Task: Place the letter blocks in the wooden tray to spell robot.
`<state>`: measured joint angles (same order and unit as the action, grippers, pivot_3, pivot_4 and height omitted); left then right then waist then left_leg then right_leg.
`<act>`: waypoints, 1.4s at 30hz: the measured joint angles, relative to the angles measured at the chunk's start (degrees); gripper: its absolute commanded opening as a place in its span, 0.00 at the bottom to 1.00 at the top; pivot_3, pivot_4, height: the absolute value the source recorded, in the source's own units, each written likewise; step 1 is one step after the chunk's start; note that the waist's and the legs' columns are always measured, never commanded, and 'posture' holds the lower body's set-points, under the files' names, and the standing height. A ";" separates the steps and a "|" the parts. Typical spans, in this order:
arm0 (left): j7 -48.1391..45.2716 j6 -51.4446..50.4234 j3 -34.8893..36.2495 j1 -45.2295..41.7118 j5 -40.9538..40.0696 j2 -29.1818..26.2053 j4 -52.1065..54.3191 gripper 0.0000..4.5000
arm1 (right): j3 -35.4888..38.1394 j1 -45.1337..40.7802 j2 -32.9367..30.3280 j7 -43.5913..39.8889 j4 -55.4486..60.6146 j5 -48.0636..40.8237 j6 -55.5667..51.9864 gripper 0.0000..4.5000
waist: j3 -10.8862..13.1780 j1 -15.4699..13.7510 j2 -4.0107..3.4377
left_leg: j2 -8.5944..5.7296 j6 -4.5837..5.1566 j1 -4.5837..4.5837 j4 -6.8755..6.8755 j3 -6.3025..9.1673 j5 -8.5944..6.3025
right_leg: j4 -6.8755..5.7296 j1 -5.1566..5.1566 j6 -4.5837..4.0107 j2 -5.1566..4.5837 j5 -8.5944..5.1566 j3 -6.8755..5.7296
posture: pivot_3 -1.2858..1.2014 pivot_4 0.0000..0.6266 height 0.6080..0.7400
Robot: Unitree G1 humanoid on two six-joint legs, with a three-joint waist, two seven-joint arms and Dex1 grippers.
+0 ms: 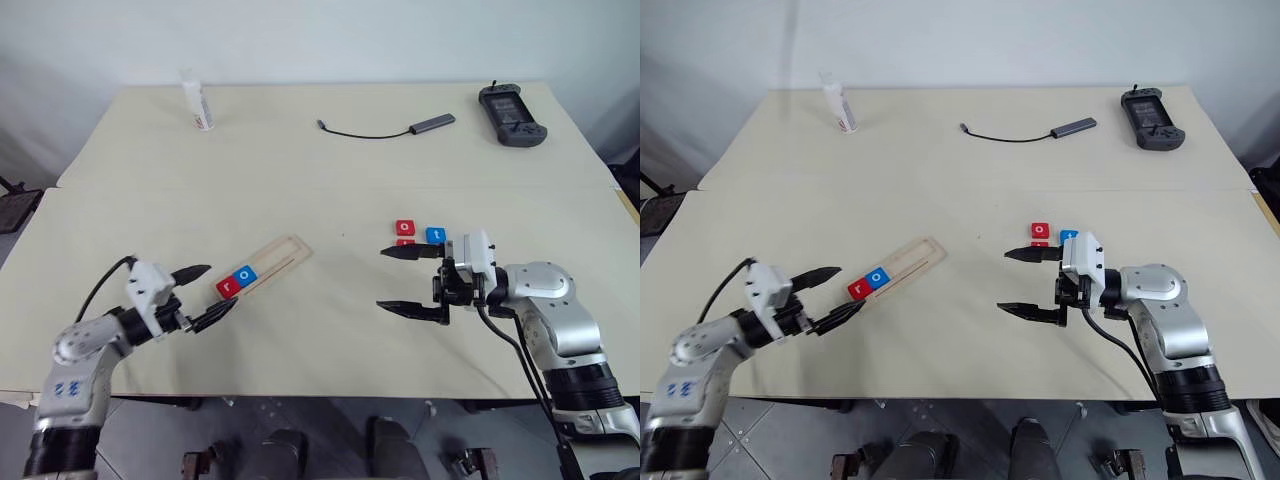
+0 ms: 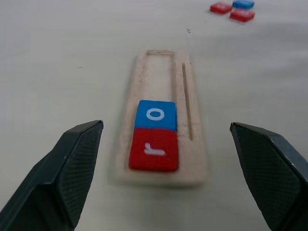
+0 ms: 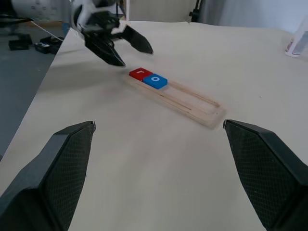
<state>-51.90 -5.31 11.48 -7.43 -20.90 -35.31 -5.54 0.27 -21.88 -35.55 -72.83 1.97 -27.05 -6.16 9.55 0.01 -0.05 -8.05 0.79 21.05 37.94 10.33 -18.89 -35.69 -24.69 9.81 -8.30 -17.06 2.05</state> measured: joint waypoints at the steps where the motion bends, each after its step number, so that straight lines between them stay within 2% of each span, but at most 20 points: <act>1: -0.48 0.20 -0.75 -0.54 0.59 -0.09 -1.30 1.00 | 0.24 0.27 -0.15 0.28 0.36 -0.11 -0.24 0.99 | 0.00 0.28 0.00 | 0.00 0.01 0.00 0.00 -0.02 -0.01 | -0.02 -0.01 0.00 0.00 0.00 0.02 | 0.52 0.24 1.00; 6: -1.85 1.22 -2.04 -2.39 2.76 -1.30 -6.02 1.00 | 0.88 1.72 -0.50 2.08 2.54 -0.22 -1.29 0.99 | 0.00 0.26 0.00 | 0.01 0.01 0.01 0.01 -0.01 -0.01 | -0.04 -0.05 0.00 0.00 0.00 0.00 | 0.52 0.24 1.00; 13: -1.60 1.28 -3.45 -4.04 4.84 -1.75 -6.99 1.00 | 1.15 3.29 -0.50 4.03 4.47 -0.24 -1.56 0.99 | 0.00 0.00 -0.01 | -0.02 0.01 -0.02 0.04 -0.01 -0.01 | -0.04 0.00 0.00 -0.03 0.00 0.01 | 0.52 0.24 1.00; 18: -1.71 1.47 -3.86 -5.02 5.02 -1.77 -8.41 0.76 | 1.26 3.82 -0.50 4.89 4.90 -0.73 -1.59 1.00 | -0.01 -0.07 -0.01 | -0.02 0.01 -0.16 0.07 -0.02 -0.01 | 0.05 0.11 0.00 -0.03 0.00 0.02 | 0.52 0.24 1.00; 28: -7.46 6.25 -5.74 -6.03 4.38 0.24 -9.40 0.75 | 3.29 6.52 -2.27 5.04 5.35 -0.90 -1.60 1.00 | -0.01 -0.33 -0.01 | -0.04 0.02 -0.07 0.08 0.02 -0.01 | 0.04 0.09 0.00 -0.05 0.00 -0.01 | 0.52 0.24 1.00; 34: -14.75 10.15 -15.97 -15.73 8.19 2.31 -9.86 0.75 | 11.73 16.59 -7.66 5.91 9.78 -2.54 -2.80 1.00 | 0.01 -1.64 0.01 | -0.09 0.08 0.08 0.13 0.04 -0.04 | 0.07 0.06 0.03 -0.08 0.02 -0.08 | 0.52 0.24 1.00; 39: -16.51 13.09 -22.12 -25.69 12.67 8.05 -18.90 0.75 | 21.67 30.16 -9.59 6.65 13.84 -3.86 -3.94 1.00 | 0.05 -1.35 0.11 | -0.10 0.13 0.06 0.12 -0.11 -0.07 | 0.08 0.07 0.09 -0.07 0.04 -0.06 | 0.52 0.24 1.00; 42: -16.74 13.84 -23.83 -28.34 14.27 9.74 -22.34 0.75 | 25.12 34.53 -9.33 7.93 15.20 -3.96 -3.97 1.00 | 0.11 -0.64 0.20 | 0.00 0.13 0.01 0.11 -0.29 -0.07 | 0.10 0.03 0.14 -0.05 0.07 -0.06 | 0.52 0.24 1.00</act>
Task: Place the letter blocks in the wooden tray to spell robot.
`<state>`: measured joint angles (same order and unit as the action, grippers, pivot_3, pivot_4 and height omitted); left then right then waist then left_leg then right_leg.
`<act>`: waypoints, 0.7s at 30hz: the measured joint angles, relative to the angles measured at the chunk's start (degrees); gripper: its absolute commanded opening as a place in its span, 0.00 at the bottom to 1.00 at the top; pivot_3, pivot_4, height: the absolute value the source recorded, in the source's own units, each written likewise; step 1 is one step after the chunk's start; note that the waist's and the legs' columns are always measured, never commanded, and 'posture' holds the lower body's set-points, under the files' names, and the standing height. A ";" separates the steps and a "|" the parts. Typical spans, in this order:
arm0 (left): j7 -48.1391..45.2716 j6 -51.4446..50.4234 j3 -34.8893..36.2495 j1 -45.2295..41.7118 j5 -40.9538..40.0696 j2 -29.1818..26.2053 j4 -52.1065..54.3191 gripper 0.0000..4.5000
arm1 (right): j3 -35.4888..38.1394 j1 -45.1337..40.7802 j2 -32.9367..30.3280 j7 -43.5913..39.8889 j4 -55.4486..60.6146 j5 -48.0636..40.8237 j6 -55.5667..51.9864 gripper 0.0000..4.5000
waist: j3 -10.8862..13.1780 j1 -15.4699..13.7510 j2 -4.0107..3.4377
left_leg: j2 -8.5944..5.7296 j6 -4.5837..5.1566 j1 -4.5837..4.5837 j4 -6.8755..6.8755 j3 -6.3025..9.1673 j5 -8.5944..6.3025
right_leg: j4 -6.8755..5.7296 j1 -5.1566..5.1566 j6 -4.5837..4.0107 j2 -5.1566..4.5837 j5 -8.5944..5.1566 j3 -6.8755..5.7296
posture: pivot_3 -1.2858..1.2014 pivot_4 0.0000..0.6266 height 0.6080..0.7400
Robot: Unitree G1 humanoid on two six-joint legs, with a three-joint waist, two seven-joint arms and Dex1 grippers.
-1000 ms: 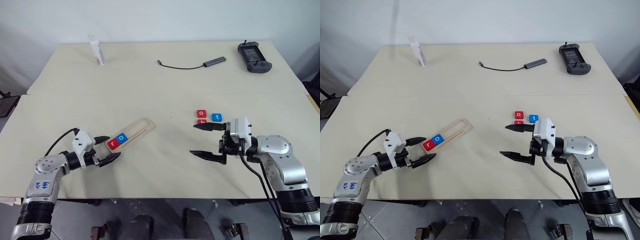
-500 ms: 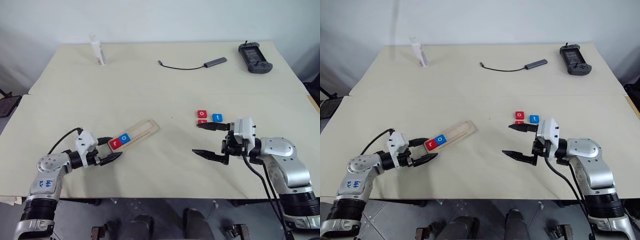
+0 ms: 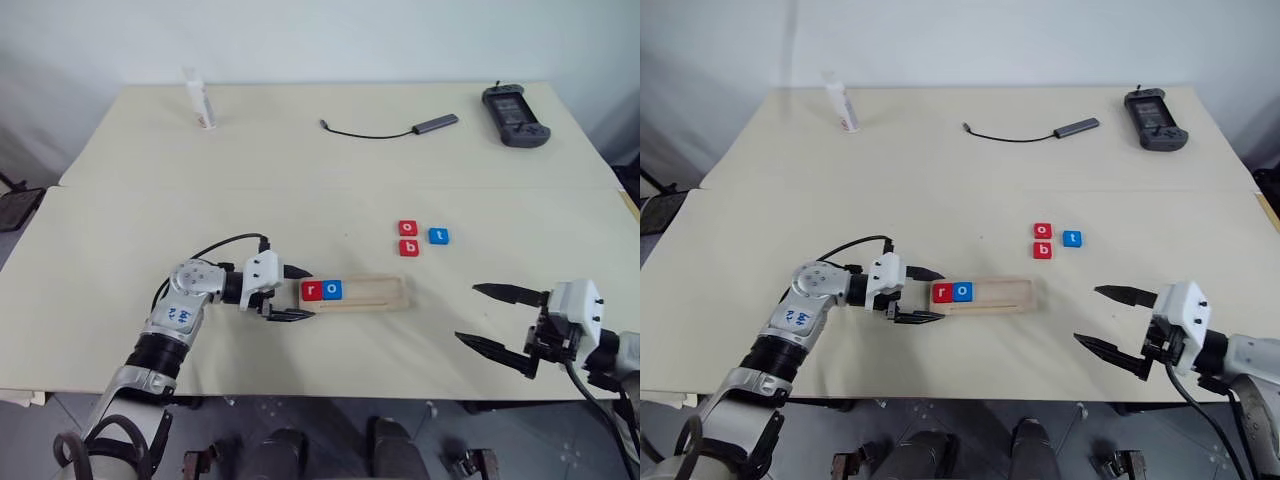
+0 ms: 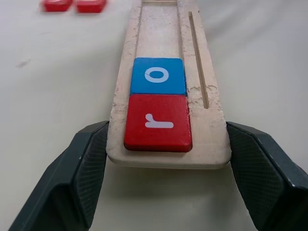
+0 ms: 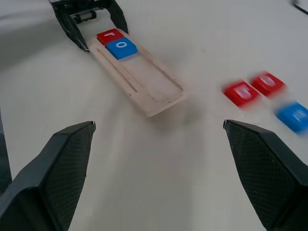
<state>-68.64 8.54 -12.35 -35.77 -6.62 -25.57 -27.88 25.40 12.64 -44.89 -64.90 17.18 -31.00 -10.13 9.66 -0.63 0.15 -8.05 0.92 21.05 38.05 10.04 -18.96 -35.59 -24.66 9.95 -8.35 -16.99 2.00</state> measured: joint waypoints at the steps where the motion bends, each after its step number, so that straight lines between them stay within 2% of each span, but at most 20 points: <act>1: -0.28 0.23 -0.05 -0.32 0.11 0.06 -0.47 0.75 | 0.54 0.89 0.17 0.53 0.64 -0.01 0.01 1.00 | 0.01 0.26 0.01 | 0.03 0.00 -0.02 0.00 -0.02 0.00 | 0.01 0.00 0.00 0.01 0.00 0.01 | 0.52 0.24 1.00; 3: -0.98 0.37 -0.10 -1.25 0.20 0.13 -1.98 0.75 | 1.58 2.66 1.08 1.57 1.71 -0.05 0.03 1.00 | 0.01 0.37 0.02 | 0.02 -0.01 -0.06 0.02 -0.02 0.00 | 0.04 0.01 0.00 0.01 0.00 0.02 | 0.52 0.24 1.00; 6: -1.47 0.19 0.07 -1.43 0.14 0.11 -2.33 0.98 | 2.03 4.16 2.22 2.76 2.77 -0.07 0.06 1.00 | 0.02 0.33 0.03 | 0.00 -0.01 -0.07 0.06 -0.02 0.00 | 0.03 0.02 0.00 0.00 0.00 0.04 | 0.52 0.24 1.00; 13: -2.50 -1.55 3.00 1.08 -2.91 -0.58 -1.39 0.99 | 3.92 6.92 4.40 5.78 3.05 -0.47 0.64 1.00 | 0.02 -0.10 0.03 | -0.01 0.00 -0.04 0.04 0.01 0.00 | -0.04 -0.01 0.00 -0.01 0.00 0.05 | 0.52 0.24 1.00; 21: -4.72 -0.35 12.89 11.69 -10.94 -6.73 7.01 0.99 | 7.55 9.21 7.43 8.65 1.14 -0.52 3.48 1.00 | 0.02 -0.34 0.03 | 0.00 0.00 -0.11 0.05 0.01 0.00 | 0.04 0.05 -0.01 -0.01 0.00 0.07 | 0.52 0.24 1.00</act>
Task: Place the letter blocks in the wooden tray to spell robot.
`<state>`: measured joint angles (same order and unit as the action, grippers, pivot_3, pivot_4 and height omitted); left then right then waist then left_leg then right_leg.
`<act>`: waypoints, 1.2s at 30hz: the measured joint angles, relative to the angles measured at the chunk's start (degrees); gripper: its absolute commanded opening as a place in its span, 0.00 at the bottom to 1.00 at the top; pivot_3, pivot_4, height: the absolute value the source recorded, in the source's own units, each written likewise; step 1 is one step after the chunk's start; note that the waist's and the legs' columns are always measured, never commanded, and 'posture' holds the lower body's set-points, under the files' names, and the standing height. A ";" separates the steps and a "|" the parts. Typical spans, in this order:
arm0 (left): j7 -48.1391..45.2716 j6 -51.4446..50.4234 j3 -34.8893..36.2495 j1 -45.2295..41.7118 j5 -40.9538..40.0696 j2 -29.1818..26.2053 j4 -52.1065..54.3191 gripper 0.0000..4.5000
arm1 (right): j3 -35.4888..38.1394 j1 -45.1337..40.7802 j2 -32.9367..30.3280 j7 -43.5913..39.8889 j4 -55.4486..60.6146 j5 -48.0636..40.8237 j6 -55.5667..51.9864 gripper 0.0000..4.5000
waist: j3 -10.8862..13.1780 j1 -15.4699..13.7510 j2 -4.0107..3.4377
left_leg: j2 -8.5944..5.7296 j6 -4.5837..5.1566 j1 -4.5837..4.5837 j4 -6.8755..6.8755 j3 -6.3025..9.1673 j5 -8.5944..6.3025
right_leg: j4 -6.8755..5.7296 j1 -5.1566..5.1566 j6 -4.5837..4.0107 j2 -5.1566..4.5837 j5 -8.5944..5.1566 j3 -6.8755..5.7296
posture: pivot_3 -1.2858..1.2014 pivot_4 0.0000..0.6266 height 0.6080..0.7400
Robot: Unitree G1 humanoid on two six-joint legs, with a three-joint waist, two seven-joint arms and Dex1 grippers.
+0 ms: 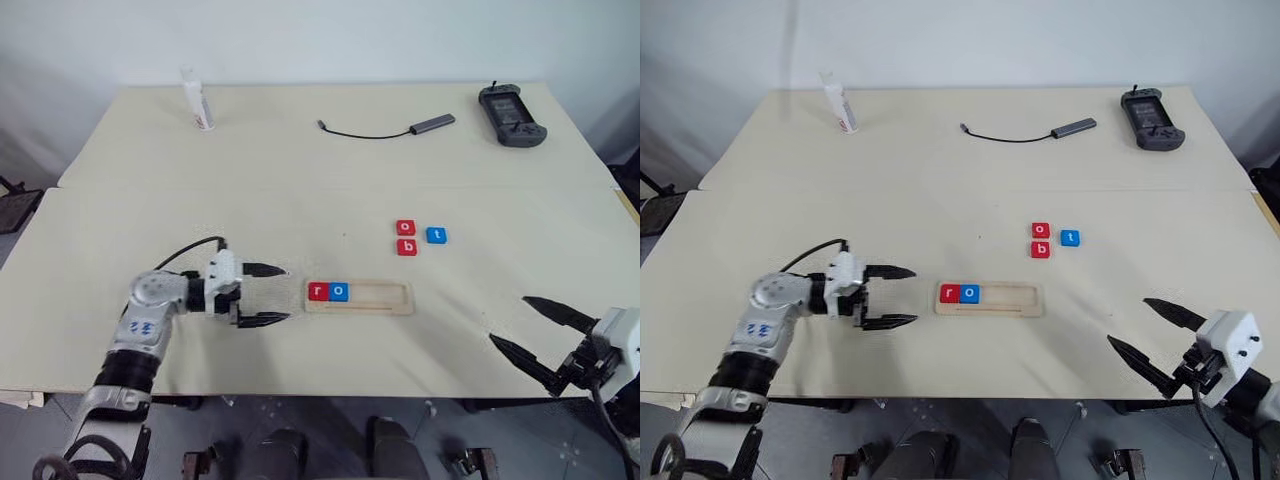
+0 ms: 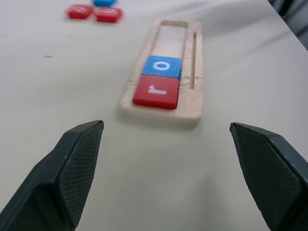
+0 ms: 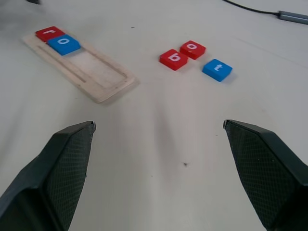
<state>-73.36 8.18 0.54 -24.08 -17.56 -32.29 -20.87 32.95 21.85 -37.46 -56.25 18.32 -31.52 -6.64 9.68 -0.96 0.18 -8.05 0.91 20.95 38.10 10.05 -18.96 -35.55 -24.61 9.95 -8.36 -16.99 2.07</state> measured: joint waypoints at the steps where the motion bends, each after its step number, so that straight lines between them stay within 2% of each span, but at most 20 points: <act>1: 0.03 -0.46 1.34 1.81 -1.12 -0.78 1.59 0.99 | -0.05 -0.76 0.15 0.41 -1.18 0.00 0.10 1.00 | 0.00 -0.08 0.00 | 0.00 0.00 -0.03 0.00 -0.01 0.00 | 0.00 0.02 0.00 0.00 0.00 0.01 | 0.52 0.24 1.00; 6: 1.72 -4.32 3.78 7.10 -3.83 -2.29 8.54 0.99 | -3.31 -10.71 -1.22 4.39 -2.90 -0.76 -4.90 1.00 | -0.01 0.08 -0.03 | 0.00 0.00 -0.11 0.00 -0.05 0.00 | -0.07 0.03 0.00 -0.01 0.00 0.08 | 0.52 0.24 1.00; 9: 5.17 -6.95 5.37 9.39 -5.49 -1.86 12.62 0.99 | -12.85 -27.61 -7.83 11.26 -3.33 0.95 -19.60 1.00 | 0.05 1.14 -0.10 | 0.09 0.00 -0.21 0.00 -0.48 0.00 | -0.09 -0.03 0.05 -0.11 0.05 0.05 | 0.52 0.24 1.00; 11: 6.67 -7.79 5.86 9.99 -5.89 -1.82 15.18 0.99 | -16.14 -33.50 -9.92 13.50 -3.38 1.41 -25.69 1.00 | 0.03 0.76 -0.05 | 0.27 -0.10 -0.23 -0.08 -0.34 -0.05 | -0.04 -0.01 -0.04 0.01 0.00 -0.14 | 0.52 0.24 1.00; 16: 10.66 -9.36 7.68 14.01 -6.00 -1.48 18.62 0.99 | -27.78 -48.70 -9.61 15.52 -9.84 3.40 -37.68 1.00 | 0.03 0.48 -0.05 | 0.24 0.02 -0.05 -0.03 -0.38 -0.25 | -0.09 -0.18 -0.16 -0.01 -0.05 -0.15 | 0.52 0.24 1.00; 19: 12.92 -9.60 7.75 15.83 -6.01 -0.51 21.98 0.99 | -33.79 -57.55 -8.24 16.55 -16.10 7.78 -39.93 1.00 | 0.03 1.02 -0.03 | 0.22 0.11 0.09 0.03 -0.40 -0.30 | -0.10 -0.26 -0.12 -0.04 -0.02 -0.17 | 0.52 0.24 1.00; 24: 15.95 -10.18 7.84 18.34 -6.01 0.22 25.17 0.99 | -37.22 -61.21 -5.11 17.83 -22.72 11.76 -40.40 1.00 | 0.02 0.99 -0.02 | 0.15 0.19 0.30 0.01 -0.41 -0.35 | -0.14 -0.50 -0.12 -0.10 -0.02 -0.22 | 0.52 0.24 1.00; 36: 20.08 -11.48 7.85 17.96 -6.01 0.64 26.94 0.99 | -36.93 -61.67 -4.40 17.97 -23.00 13.02 -42.56 1.00 | 0.02 1.19 -0.03 | 0.17 0.19 0.30 0.03 -0.59 -0.35 | -0.29 -0.64 -0.12 -0.09 -0.02 -0.13 | 0.52 0.24 1.00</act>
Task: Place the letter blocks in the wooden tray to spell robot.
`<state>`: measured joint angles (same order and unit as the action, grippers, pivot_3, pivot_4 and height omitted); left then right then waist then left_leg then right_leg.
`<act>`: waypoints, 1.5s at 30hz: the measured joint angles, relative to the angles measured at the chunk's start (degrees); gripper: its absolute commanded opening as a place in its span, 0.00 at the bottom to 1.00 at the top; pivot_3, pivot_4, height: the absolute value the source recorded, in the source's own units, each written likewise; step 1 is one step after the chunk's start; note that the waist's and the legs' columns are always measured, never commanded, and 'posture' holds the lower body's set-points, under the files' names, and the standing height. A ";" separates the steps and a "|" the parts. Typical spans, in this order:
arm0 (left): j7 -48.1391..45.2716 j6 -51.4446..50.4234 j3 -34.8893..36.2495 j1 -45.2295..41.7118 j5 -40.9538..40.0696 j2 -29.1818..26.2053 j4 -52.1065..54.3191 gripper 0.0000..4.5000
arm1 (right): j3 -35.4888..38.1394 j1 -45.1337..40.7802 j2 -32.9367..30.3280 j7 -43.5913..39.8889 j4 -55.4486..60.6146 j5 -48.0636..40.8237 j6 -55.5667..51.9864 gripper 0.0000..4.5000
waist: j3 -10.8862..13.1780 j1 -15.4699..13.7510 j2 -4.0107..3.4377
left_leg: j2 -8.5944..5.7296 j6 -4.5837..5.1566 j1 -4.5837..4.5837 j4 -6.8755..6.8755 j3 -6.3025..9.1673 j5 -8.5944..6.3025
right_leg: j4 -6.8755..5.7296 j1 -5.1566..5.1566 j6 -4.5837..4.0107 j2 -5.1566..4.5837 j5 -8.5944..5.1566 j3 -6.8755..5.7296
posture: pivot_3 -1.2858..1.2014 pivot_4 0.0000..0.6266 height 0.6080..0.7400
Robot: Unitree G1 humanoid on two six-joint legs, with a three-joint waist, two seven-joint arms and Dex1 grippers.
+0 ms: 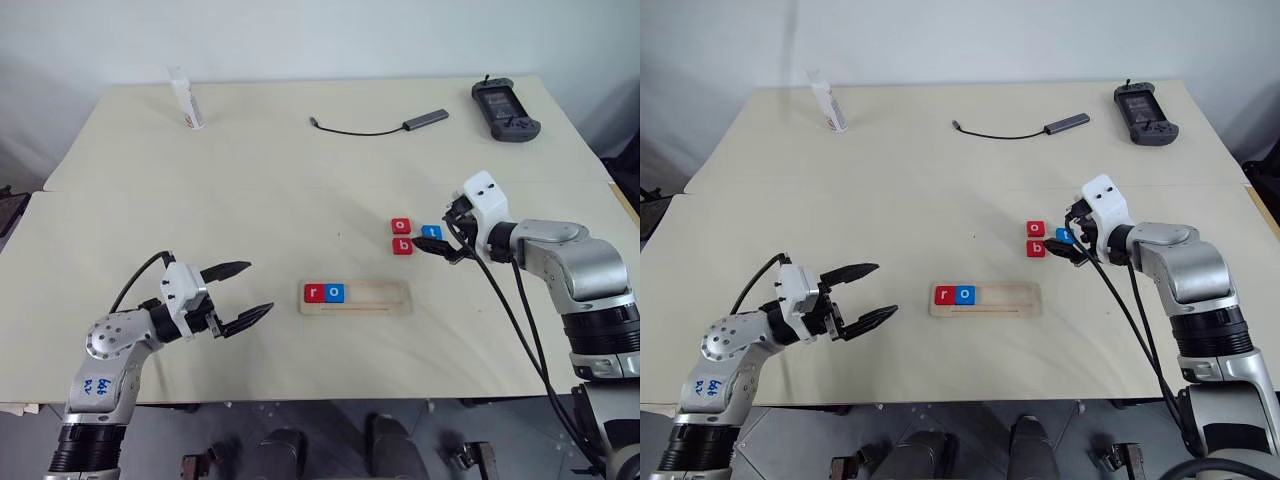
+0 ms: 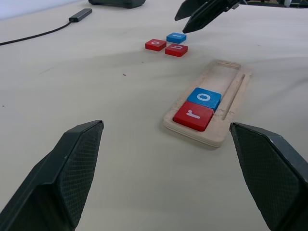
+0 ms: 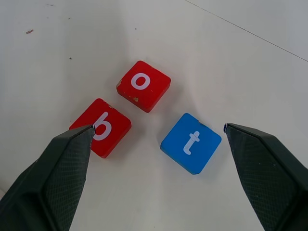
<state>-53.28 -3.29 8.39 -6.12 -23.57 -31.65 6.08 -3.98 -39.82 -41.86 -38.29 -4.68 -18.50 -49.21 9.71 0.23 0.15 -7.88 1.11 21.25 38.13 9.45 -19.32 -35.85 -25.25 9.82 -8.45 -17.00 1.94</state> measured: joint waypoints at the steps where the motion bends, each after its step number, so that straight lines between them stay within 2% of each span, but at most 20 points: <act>1: -0.02 0.00 -0.01 -0.07 0.00 0.00 0.00 0.99 | 0.12 0.00 0.18 0.02 0.04 -0.07 -0.47 1.00 | 0.00 0.00 0.00 | 0.00 0.00 0.00 0.00 -0.01 0.00 | 0.00 0.00 0.00 0.00 0.00 0.00 | 0.52 0.24 1.00; 5: -0.26 -0.05 -0.38 -0.11 0.00 0.00 0.00 0.99 | 2.59 0.00 3.03 1.88 2.99 -2.25 -7.37 1.00 | 0.00 0.02 0.00 | 0.01 0.00 0.00 -0.01 -0.02 0.00 | -0.04 -0.05 0.00 0.00 0.00 0.02 | 0.52 0.24 1.00; 11: -0.43 -0.24 -0.51 -0.06 0.00 0.00 0.11 0.99 | 4.27 1.11 10.24 10.56 10.50 -2.74 -19.08 1.00 | 0.00 -0.03 0.00 | 0.01 -0.01 0.00 0.00 -0.07 0.00 | -0.09 -0.10 -0.02 -0.01 0.01 0.02 | 0.52 0.24 1.00; 18: -0.40 -0.47 -0.52 0.20 0.00 0.00 0.89 0.99 | 4.55 2.19 18.76 21.06 12.97 0.35 -22.44 1.00 | -0.02 0.24 0.00 | 0.02 -0.01 -0.02 0.00 -0.12 0.00 | -0.15 -0.13 -0.03 0.00 0.02 0.02 | 0.52 0.24 1.00; 21: -0.38 -0.61 -0.48 0.37 -0.01 -0.01 1.75 1.00 | 4.59 2.17 21.00 23.59 12.65 1.54 -21.54 0.87 | -0.03 0.49 0.01 | 0.01 -0.01 -0.03 0.05 -0.13 0.00 | -0.19 -0.12 -0.04 0.00 0.02 0.03 | 0.52 0.24 1.00; 28: -0.35 -1.09 -0.48 0.38 -0.02 -0.02 2.35 1.00 | 4.93 1.89 22.85 26.21 9.31 3.91 -17.00 0.34 | -0.05 1.53 0.02 | 0.04 -0.02 -0.08 0.05 -0.17 0.00 | -0.24 -0.12 -0.05 0.02 0.03 0.05 | 0.52 0.24 1.00; 32: -0.43 -0.30 -0.83 0.15 0.05 0.31 2.60 1.00 | 4.95 2.42 22.52 26.46 10.22 4.07 -17.49 0.33 | -0.06 1.42 0.01 | 0.04 -0.02 -0.08 0.06 -0.17 0.00 | -0.23 -0.12 -0.06 0.01 0.03 0.05 | 0.52 0.24 1.00; 37: -0.78 0.82 -2.89 -0.77 0.11 1.81 2.38 1.00 | 6.92 5.46 20.41 25.52 17.36 2.55 -23.71 0.33 | -0.05 1.21 0.02 | -0.01 -0.01 -0.02 0.05 -0.15 0.00 | -0.19 -0.12 -0.05 -0.02 0.04 0.05 | 0.52 0.24 1.00; 41: -3.71 1.08 -5.31 -4.47 0.09 2.57 -0.86 1.00 | 12.72 11.71 18.24 25.52 31.37 1.40 -34.22 0.33 | -0.06 0.44 0.00 | 0.01 -0.01 -0.01 0.02 -0.11 -0.01 | -0.17 -0.15 -0.05 -0.01 0.04 0.00 | 0.52 0.24 1.00; 45: -5.36 1.35 -7.29 -7.02 0.10 3.77 -4.05 1.00 | 17.92 18.59 20.26 27.01 42.75 1.57 -42.12 0.33 | -0.07 0.59 0.00 | 0.03 0.00 -0.04 0.02 -0.24 -0.01 | -0.19 -0.16 -0.05 0.00 0.04 0.10 | 0.52 0.24 1.00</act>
<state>-58.63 -1.94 1.10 -13.14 -23.48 -27.88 2.03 13.94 -21.23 -21.60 -11.28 38.08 -16.93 -91.33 9.63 0.82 0.16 -7.85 1.11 21.21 38.15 9.21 -19.33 -36.04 -25.41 9.77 -8.45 -16.97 2.04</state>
